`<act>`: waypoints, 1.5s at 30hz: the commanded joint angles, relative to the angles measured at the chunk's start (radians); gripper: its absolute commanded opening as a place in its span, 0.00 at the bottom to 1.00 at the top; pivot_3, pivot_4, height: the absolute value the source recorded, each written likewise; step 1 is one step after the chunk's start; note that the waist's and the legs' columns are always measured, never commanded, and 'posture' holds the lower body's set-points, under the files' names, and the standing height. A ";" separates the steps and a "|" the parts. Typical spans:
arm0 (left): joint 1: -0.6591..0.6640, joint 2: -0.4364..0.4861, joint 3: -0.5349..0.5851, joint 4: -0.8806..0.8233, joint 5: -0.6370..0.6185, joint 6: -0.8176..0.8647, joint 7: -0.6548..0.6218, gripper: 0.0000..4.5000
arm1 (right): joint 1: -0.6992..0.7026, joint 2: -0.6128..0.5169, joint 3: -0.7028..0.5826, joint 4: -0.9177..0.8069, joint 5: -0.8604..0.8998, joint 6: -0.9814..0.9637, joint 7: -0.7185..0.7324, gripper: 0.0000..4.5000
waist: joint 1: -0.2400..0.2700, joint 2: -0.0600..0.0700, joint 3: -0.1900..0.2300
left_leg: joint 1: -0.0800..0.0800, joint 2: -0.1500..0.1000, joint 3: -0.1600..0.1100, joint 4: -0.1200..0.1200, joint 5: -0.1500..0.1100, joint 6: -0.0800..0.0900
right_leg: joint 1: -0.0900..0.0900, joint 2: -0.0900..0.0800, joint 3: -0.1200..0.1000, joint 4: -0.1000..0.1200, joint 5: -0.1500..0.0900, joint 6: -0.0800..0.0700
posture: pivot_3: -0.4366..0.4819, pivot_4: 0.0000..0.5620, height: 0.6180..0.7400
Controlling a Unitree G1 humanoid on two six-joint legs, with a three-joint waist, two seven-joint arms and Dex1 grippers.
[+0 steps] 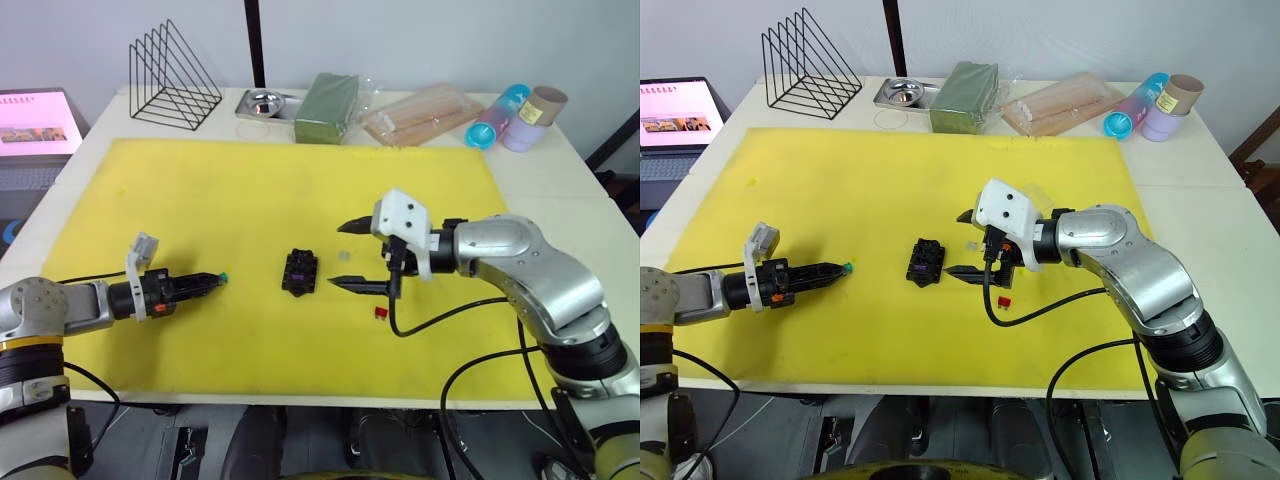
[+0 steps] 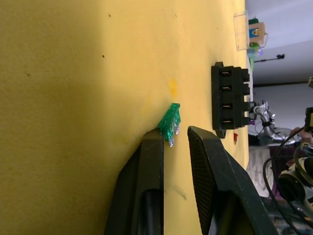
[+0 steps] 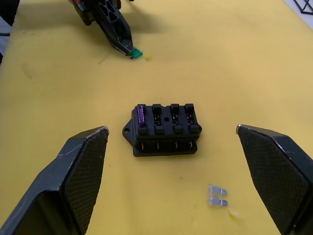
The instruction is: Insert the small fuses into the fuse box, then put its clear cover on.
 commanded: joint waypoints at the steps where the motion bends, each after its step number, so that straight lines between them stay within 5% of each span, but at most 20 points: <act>1: 0.014 -0.005 -0.008 -0.019 0.012 -0.005 0.016 0.17 | -0.026 -0.007 -0.011 -0.037 0.003 -0.006 0.003 1.00 | 0.000 0.000 0.000 | 0.000 0.000 0.000 0.000 0.000 0.000 | 0.000 0.000 0.000 0.000 0.000 0.000 | 0.48 0.27 1.00; 4: 0.005 -0.015 0.003 -0.032 0.007 0.012 0.035 0.17 | -0.030 -0.006 -0.010 -0.033 0.003 -0.007 0.004 1.00 | 0.000 0.000 0.000 | 0.000 0.000 0.000 0.000 0.000 0.000 | 0.000 0.000 0.000 0.000 0.000 0.000 | 0.48 0.27 1.00; 8: -0.005 -0.023 0.016 -0.043 0.005 0.027 0.059 0.01 | -0.030 -0.006 -0.010 -0.029 0.001 -0.010 0.004 1.00 | 0.001 0.000 0.000 | 0.000 0.000 0.000 0.000 0.000 0.000 | 0.000 0.000 0.000 0.000 0.000 0.000 | 0.48 0.27 1.00; 16: -0.008 -0.004 0.013 -0.076 -0.009 0.031 0.045 0.01 | -0.029 -0.006 -0.009 -0.028 -0.001 -0.012 0.005 1.00 | 0.000 0.000 0.000 | 0.000 0.000 0.000 0.000 0.000 0.000 | 0.000 0.000 0.000 0.000 0.000 0.000 | 0.48 0.27 1.00; 26: -0.011 0.062 -0.045 -0.240 -0.052 -0.178 -0.209 0.01 | -0.020 -0.025 -0.040 -0.043 0.036 0.030 0.013 1.00 | -0.010 0.000 0.000 | 0.000 0.000 0.001 -0.002 0.000 0.000 | 0.000 -0.003 0.000 -0.003 0.000 -0.001 | 0.48 0.27 1.00; 35: -0.218 0.152 -0.303 -0.436 0.033 -0.452 -0.535 0.01 | -0.166 0.031 -0.377 0.004 0.553 0.585 -0.079 1.00 | -0.016 0.000 0.001 | -0.001 -0.002 0.002 -0.004 0.000 -0.001 | -0.001 -0.005 0.000 -0.004 0.000 0.000 | 0.48 0.27 1.00; 42: -0.376 0.084 -0.459 -0.400 0.178 -0.701 -0.641 0.01 | -0.312 0.113 -0.439 0.060 0.737 0.800 -0.230 1.00 | -0.019 0.000 0.001 | 0.000 -0.003 0.004 -0.011 0.000 0.000 | -0.004 0.001 0.001 -0.006 0.000 0.000 | 0.48 0.27 1.00; 45: -0.398 0.051 -0.479 -0.378 0.203 -0.746 -0.650 0.00 | -0.340 0.122 -0.425 0.076 0.791 0.807 -0.305 0.87 | -0.021 0.000 0.001 | 0.000 -0.001 0.004 -0.013 0.000 0.000 | -0.004 0.003 0.001 -0.006 0.000 -0.001 | 0.48 0.27 1.00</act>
